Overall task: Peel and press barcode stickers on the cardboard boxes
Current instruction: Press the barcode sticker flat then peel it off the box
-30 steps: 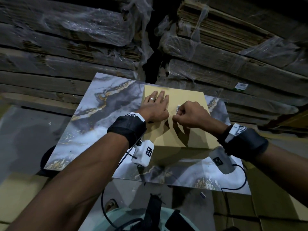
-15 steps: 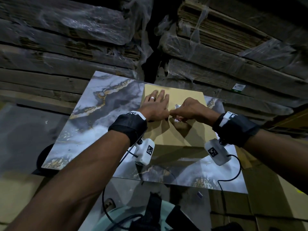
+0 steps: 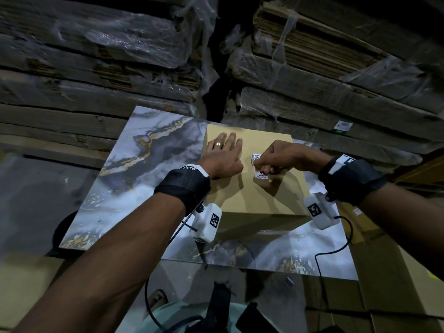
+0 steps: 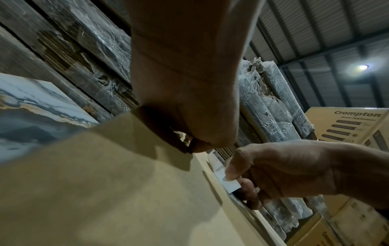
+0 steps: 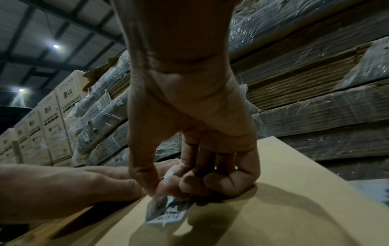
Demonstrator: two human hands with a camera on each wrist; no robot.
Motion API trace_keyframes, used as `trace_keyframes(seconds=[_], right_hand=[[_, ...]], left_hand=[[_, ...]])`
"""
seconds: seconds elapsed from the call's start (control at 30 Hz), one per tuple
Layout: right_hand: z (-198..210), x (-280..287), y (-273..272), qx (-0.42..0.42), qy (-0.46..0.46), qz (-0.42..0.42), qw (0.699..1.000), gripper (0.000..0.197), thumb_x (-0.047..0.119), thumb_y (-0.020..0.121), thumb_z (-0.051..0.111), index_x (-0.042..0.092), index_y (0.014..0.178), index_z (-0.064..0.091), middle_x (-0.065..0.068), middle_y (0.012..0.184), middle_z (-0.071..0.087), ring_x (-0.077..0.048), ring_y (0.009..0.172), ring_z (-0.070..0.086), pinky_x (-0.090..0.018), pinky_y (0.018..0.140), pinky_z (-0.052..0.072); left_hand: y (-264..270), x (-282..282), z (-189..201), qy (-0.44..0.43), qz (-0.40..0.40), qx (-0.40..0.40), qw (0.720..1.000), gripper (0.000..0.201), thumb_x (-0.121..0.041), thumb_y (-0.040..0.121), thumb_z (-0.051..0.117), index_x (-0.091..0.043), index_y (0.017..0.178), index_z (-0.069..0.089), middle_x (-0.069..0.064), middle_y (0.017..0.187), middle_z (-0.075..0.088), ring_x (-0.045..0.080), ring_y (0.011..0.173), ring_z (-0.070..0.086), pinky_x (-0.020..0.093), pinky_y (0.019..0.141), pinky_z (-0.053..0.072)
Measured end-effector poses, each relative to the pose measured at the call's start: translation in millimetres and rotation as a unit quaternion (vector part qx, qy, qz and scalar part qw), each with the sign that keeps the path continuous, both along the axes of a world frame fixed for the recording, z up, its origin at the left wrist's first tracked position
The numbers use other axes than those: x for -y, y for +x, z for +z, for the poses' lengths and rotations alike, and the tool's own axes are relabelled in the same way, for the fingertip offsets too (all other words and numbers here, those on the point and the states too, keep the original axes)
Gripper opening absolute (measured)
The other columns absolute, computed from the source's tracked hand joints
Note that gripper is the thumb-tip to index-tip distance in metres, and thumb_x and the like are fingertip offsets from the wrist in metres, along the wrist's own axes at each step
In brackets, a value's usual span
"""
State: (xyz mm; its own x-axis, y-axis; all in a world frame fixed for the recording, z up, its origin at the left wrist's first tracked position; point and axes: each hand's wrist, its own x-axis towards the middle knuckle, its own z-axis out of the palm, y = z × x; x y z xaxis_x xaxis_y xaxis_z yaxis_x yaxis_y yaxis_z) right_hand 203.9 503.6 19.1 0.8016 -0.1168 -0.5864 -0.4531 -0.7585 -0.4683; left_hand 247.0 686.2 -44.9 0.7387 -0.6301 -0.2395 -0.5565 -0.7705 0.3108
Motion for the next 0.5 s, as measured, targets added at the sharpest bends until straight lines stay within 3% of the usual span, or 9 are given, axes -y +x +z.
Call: trace_keyframes(seconds=[0.17, 0.3, 0.37, 0.43, 0.5], right_hand=[[2, 11, -1, -0.025, 0.037, 0.026, 0.999, 0.028, 0.032, 0.089, 0.077, 0.004, 0.089, 0.077, -0.004, 0.074, 0.068, -0.014, 0.063, 0.054, -0.023, 0.054, 0.042], [0, 24, -4, 0.079, 0.069, -0.029, 0.994, 0.024, 0.024, 0.096, 0.068, 0.001, 0.099, 0.071, -0.004, 0.078, 0.069, -0.019, 0.071, 0.061, -0.027, 0.063, 0.051], [-6, 31, -7, 0.18, -0.026, 0.025, 0.983, 0.02, 0.027, 0.093, 0.073, 0.011, 0.104, 0.07, 0.0, 0.083, 0.073, -0.018, 0.071, 0.068, -0.026, 0.066, 0.054], [-14, 32, -9, 0.231, -0.125, 0.101, 0.96, 0.024, 0.035, 0.087, 0.079, 0.021, 0.106, 0.072, 0.007, 0.085, 0.072, -0.005, 0.072, 0.066, -0.019, 0.063, 0.047], [-21, 30, -11, 0.26, -0.141, 0.129, 0.946, 0.024, 0.036, 0.087, 0.08, 0.019, 0.103, 0.076, 0.008, 0.085, 0.072, -0.001, 0.073, 0.062, -0.015, 0.06, 0.042]], left_hand=[[0, 0, 0, 0.003, 0.002, 0.0, 1.0, 0.069, -0.029, 0.1, 0.032, -0.018, 0.162, 0.002, 0.007, 0.169, -0.012, 0.03, 0.155, -0.012, 0.047, 0.124, -0.001], [-1, 0, 1, 0.004, 0.002, 0.002, 1.0, 0.069, -0.028, 0.1, 0.031, -0.018, 0.162, 0.002, 0.007, 0.169, -0.012, 0.03, 0.155, -0.012, 0.047, 0.124, -0.001], [-1, 1, 2, 0.006, 0.001, -0.002, 1.0, 0.069, -0.027, 0.1, 0.031, -0.018, 0.162, 0.001, 0.007, 0.169, -0.013, 0.03, 0.155, -0.013, 0.046, 0.124, -0.002], [-1, 1, 2, 0.008, 0.002, -0.001, 1.0, 0.068, -0.027, 0.1, 0.03, -0.018, 0.162, 0.001, 0.007, 0.169, -0.013, 0.03, 0.155, -0.012, 0.046, 0.123, -0.003], [-1, 1, 1, 0.01, 0.005, 0.0, 1.0, 0.068, -0.027, 0.1, 0.029, -0.018, 0.162, 0.001, 0.006, 0.169, -0.013, 0.03, 0.155, -0.012, 0.046, 0.123, -0.003]])
